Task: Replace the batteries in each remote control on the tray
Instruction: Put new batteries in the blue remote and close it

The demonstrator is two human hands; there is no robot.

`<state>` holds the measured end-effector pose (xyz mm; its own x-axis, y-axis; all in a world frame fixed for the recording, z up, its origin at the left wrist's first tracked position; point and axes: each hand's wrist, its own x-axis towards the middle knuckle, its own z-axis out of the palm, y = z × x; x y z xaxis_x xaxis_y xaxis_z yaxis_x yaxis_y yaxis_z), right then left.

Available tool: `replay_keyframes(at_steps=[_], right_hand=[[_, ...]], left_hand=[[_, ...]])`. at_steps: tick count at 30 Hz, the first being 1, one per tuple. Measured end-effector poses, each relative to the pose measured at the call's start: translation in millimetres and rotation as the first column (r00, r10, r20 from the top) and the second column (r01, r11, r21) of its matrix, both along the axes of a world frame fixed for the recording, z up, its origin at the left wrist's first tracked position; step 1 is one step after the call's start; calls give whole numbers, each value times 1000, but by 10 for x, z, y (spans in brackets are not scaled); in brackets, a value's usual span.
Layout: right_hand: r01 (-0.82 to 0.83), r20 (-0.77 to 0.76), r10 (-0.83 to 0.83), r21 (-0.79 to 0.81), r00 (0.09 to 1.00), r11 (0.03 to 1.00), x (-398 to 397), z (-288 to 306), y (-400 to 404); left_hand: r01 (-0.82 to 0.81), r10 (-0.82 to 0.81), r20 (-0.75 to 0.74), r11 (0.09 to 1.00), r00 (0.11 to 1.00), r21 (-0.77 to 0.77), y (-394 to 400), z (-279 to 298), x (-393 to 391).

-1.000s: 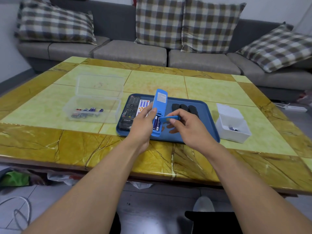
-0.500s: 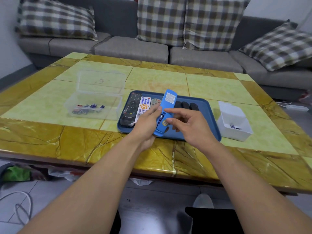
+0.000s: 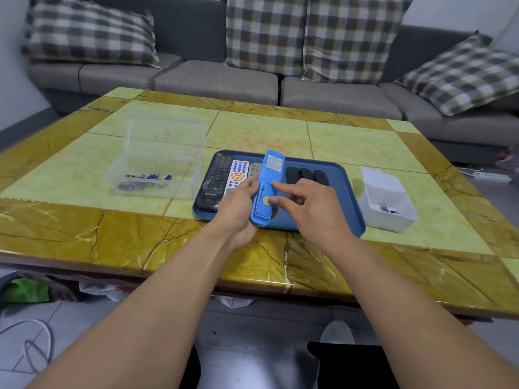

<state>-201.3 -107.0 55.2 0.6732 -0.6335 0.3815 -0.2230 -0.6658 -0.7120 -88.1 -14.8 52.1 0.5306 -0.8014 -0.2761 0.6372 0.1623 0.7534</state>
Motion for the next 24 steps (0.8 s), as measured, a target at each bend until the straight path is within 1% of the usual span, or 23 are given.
replay_keyframes(at_steps=[2,6,12,20,22,24], right_hand=[[-5,-5,5,28,1000,1000,8,-10,25],[-35,18,32,175,999,984,-5,-7,42],[-31,23,26,208,999,978,-10,3,19],[-2,21,-1,179,1000,984,4,9,29],[14,-12,-13,114,1000,993,9,-13,15],[29,-124,-33,-33,992,999,26,-7,19]], left_hand=[[3,-3,4,1000,1000,2,19,15,6],[46,-46,46,999,998,5,37,43,2],[54,-55,67,998,996,9,26,48,-5],[6,-6,53,1000,999,8,-7,34,-11],[-10,9,52,1000,999,18,-16,20,-16],[-29,28,34,999,999,27,-21,8,-8]])
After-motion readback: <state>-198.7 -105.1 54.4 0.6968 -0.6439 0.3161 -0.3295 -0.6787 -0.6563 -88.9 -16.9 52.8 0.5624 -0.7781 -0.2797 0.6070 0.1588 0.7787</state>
